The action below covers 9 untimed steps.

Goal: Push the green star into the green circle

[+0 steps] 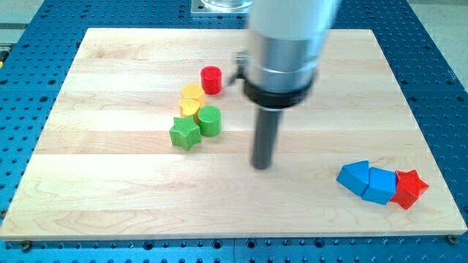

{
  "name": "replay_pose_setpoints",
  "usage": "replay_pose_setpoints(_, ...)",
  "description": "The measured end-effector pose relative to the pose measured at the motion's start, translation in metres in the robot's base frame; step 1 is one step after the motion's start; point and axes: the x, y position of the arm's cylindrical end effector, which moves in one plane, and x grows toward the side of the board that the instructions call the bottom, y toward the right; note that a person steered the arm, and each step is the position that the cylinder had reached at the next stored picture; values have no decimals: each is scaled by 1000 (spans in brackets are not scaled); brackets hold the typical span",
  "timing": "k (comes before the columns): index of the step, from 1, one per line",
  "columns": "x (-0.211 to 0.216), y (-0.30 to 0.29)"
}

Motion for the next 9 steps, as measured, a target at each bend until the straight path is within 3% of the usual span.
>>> replay_pose_setpoints(2,-55,-159)
replay_pose_setpoints(3,-88,-172)
replay_pose_setpoints(4,-89,-165)
replay_pose_setpoints(6,-48,-187)
replay_pose_setpoints(8,-55,-100)
replay_pose_setpoints(9,-57,-139)
